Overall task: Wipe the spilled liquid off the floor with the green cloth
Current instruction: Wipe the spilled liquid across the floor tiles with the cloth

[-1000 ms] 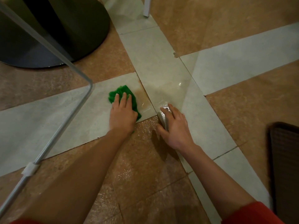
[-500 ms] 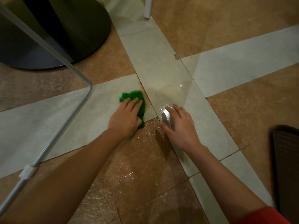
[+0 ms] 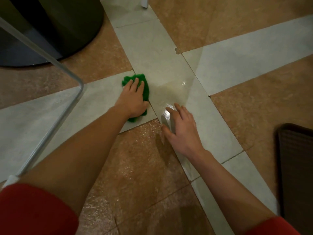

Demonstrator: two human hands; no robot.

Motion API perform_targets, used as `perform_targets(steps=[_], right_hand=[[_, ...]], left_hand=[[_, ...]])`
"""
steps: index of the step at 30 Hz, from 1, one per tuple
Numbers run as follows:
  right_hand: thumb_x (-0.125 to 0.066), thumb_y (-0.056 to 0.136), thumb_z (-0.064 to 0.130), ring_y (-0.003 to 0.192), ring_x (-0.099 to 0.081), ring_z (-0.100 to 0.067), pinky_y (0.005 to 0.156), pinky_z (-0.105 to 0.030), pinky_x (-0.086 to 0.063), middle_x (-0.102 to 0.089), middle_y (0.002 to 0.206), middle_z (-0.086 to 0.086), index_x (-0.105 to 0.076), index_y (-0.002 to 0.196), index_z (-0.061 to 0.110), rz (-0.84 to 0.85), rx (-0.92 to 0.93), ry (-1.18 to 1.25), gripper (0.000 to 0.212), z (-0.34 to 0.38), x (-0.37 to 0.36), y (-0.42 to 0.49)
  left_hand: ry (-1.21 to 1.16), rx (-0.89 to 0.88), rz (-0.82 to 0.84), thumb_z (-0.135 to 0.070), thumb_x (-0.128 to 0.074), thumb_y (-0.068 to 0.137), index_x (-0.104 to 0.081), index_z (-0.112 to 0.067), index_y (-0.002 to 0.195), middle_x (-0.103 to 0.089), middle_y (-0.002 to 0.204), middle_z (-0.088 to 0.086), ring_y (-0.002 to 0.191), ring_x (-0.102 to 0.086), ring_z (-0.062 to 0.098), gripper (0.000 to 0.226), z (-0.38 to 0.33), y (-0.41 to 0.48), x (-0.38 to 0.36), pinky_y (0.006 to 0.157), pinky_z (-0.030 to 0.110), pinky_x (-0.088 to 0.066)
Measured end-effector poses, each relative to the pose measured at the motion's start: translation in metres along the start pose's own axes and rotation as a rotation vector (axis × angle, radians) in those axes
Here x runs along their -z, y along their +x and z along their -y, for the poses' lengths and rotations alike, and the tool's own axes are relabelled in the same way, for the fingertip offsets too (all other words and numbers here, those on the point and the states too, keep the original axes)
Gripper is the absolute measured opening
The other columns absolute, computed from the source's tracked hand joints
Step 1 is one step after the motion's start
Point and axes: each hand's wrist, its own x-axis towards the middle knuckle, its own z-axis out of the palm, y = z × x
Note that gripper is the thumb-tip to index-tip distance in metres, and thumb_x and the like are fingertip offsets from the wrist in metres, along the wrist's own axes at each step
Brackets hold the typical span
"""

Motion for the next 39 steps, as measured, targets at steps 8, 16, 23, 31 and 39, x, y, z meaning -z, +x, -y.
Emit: perform_targets(steps=[8,16,23,31,39], right_hand=[[-0.052,0.092,0.036,0.144,-0.011,-0.018,0.118,-0.041,-0.012,-0.02,0.156,0.0,-0.035,0.142,0.025,-0.018,-0.019,0.05,0.054,-0.006,0.001,-0.003],[-0.055,0.09,0.031,0.143,-0.015,-0.022,0.117,-0.044,-0.015,-0.023,0.154,-0.004,-0.036,0.142,0.022,-0.008,0.027,0.036,0.056,-0.001,-0.004,-0.004],[-0.055,0.091,0.031,0.143,-0.013,-0.019,0.117,-0.043,-0.015,-0.023,0.154,-0.002,-0.038,0.14,0.023,-0.041,-0.02,0.067,0.052,-0.008,-0.001,-0.006],[-0.055,0.091,0.032,0.143,-0.011,-0.018,0.118,-0.044,-0.013,-0.02,0.155,0.0,-0.036,0.141,0.024,-0.022,-0.028,0.044,0.054,-0.009,-0.003,-0.009],[-0.052,0.091,0.037,0.145,-0.009,-0.021,0.117,-0.039,-0.004,-0.019,0.156,-0.003,-0.036,0.141,0.024,-0.038,-0.04,-0.046,0.054,-0.006,-0.003,0.001]], left_hand=[[0.078,0.01,0.064,-0.035,-0.038,0.093,0.005,-0.015,0.148,0.008,0.156,0.01,0.143,0.007,0.027,0.072,0.009,0.007,0.007,0.116,0.038,0.002],[0.194,-0.364,0.025,-0.039,-0.022,0.085,-0.004,-0.017,0.148,-0.001,0.156,0.009,0.143,0.004,0.023,0.069,0.022,-0.033,-0.008,0.115,0.031,0.007],[0.162,-0.124,-0.086,-0.034,-0.033,0.095,-0.007,-0.015,0.148,-0.006,0.156,0.01,0.143,-0.001,0.026,0.062,0.0,-0.022,-0.025,0.117,0.04,-0.003],[0.194,-0.196,-0.069,-0.042,-0.022,0.092,-0.009,-0.018,0.148,-0.009,0.156,0.007,0.143,-0.004,0.026,0.062,0.01,-0.038,-0.033,0.117,0.04,-0.008],[0.183,-0.208,-0.077,-0.038,-0.031,0.096,0.0,-0.021,0.148,0.0,0.157,0.002,0.143,0.003,0.023,0.063,-0.017,-0.063,-0.041,0.117,0.037,-0.003]])
